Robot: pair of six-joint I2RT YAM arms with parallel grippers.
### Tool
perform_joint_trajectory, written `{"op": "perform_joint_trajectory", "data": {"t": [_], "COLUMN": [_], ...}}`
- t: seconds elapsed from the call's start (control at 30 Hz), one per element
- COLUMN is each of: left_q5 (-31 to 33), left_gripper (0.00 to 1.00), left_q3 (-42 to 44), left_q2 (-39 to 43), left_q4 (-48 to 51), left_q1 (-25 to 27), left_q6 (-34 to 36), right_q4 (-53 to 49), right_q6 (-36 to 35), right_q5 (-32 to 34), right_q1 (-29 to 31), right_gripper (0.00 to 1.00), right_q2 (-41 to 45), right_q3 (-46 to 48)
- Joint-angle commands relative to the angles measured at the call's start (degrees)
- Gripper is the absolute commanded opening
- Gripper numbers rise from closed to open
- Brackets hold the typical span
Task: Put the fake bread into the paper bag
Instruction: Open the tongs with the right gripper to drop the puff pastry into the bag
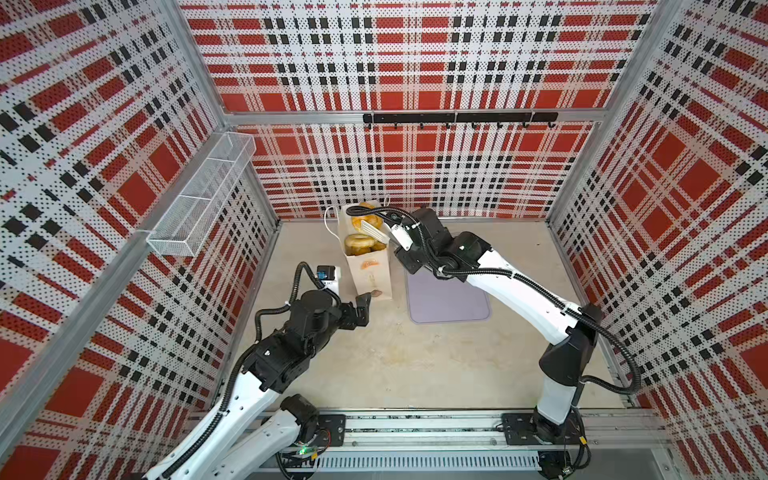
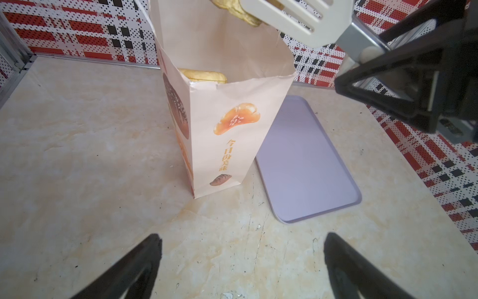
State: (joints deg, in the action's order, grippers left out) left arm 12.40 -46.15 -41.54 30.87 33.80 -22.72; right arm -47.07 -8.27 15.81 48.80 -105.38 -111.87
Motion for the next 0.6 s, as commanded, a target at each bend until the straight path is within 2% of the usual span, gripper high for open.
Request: {"op": "perform_joint_trajectory", "data": {"t": [0.0, 0.13, 0.37, 0.57], "left_q5": [0.2, 0.0, 0.0, 0.2], "left_gripper": [1.00, 0.99, 0.99, 0.99], "left_q3": [0.9, 1.1, 1.4, 1.4], "left_q2": [0.1, -0.1, 0.1, 0.6], "left_q4": [-2.1, -2.1, -2.0, -1.6], "left_q1": [-0.3, -0.3, -0.3, -0.2], "left_q6": [-0.8, -0.8, -1.0, -1.0], "right_q4": [2.7, 2.4, 2.3, 3.0], "right_q6": [-0.6, -0.8, -0.8, -0.6], "right_q5": [1.0, 1.2, 1.1, 0.3], "right_q1": [0.1, 0.1, 0.1, 0.1], "right_gripper": [0.51, 0.52, 0.63, 0.64], "right_q2": [-0.5, -0.9, -0.3, 1.6], "right_q3": [-2.9, -3.5, -3.5, -2.5]}}
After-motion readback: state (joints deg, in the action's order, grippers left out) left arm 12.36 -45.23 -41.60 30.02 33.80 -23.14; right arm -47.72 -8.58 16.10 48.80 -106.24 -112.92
